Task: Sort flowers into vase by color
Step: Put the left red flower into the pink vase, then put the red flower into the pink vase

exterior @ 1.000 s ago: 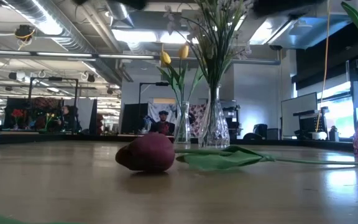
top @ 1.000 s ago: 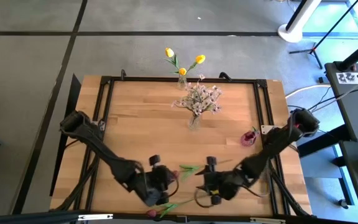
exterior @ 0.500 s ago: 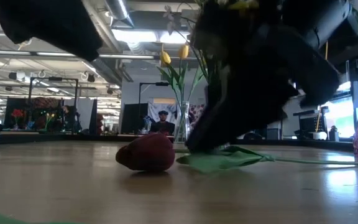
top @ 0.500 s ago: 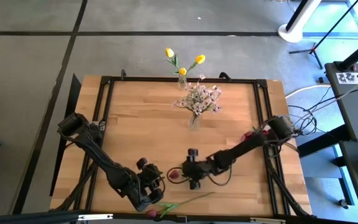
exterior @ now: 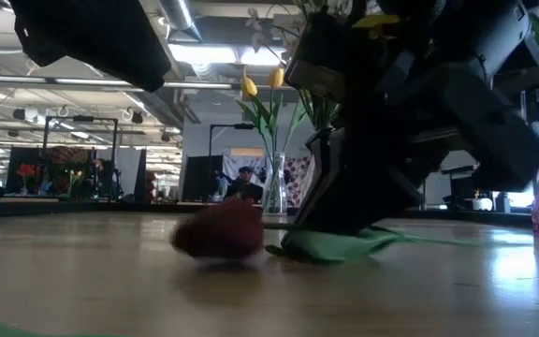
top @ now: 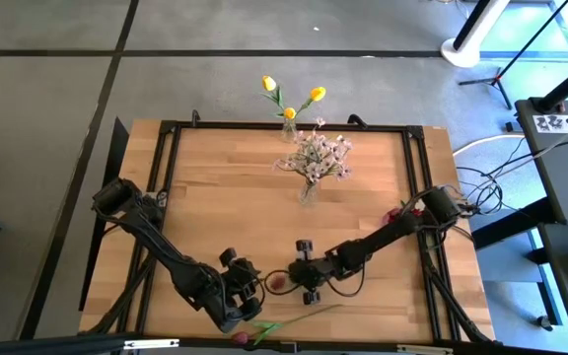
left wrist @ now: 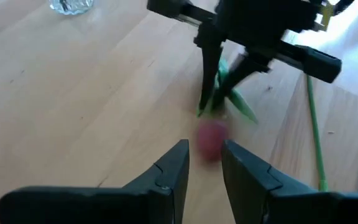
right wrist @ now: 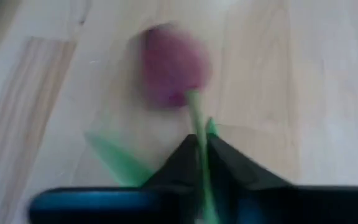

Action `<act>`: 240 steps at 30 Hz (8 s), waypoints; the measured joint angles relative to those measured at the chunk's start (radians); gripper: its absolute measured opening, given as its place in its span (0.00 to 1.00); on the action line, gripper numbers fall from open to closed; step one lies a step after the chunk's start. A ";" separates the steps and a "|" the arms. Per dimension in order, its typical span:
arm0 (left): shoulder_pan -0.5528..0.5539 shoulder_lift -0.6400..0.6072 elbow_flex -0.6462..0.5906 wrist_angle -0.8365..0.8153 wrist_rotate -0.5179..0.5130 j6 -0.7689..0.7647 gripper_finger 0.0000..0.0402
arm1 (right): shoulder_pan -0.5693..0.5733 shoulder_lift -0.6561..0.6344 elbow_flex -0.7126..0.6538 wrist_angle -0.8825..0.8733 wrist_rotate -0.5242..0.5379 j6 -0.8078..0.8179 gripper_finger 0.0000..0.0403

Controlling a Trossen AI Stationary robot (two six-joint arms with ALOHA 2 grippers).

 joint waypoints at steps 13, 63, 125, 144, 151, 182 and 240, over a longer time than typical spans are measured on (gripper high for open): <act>-0.064 -0.202 0.004 -0.089 -0.155 0.176 0.22 | 0.210 -0.489 -0.095 0.139 0.176 -0.011 0.03; 0.269 -0.158 0.004 0.556 -0.119 0.848 0.22 | -0.040 -2.029 -0.621 0.028 0.241 -0.450 0.01; 0.060 -0.217 -0.254 0.794 0.162 0.490 0.22 | -0.040 -1.093 0.308 -0.841 0.138 -0.416 0.45; -0.242 -0.209 -0.255 0.599 0.080 -0.030 0.22 | 0.225 -0.703 0.307 -0.421 0.169 -0.385 0.45; -0.255 -0.188 -0.253 0.606 0.113 -0.104 0.22 | 0.413 -0.636 0.307 -0.466 0.213 -0.143 0.45; 0.015 0.272 -0.152 0.732 -0.038 0.423 0.22 | 0.522 -0.595 0.308 -0.672 0.550 0.206 0.45; -0.191 0.103 -0.152 0.813 -0.446 0.349 0.22 | -0.072 0.105 0.309 -0.327 -0.269 -0.296 0.07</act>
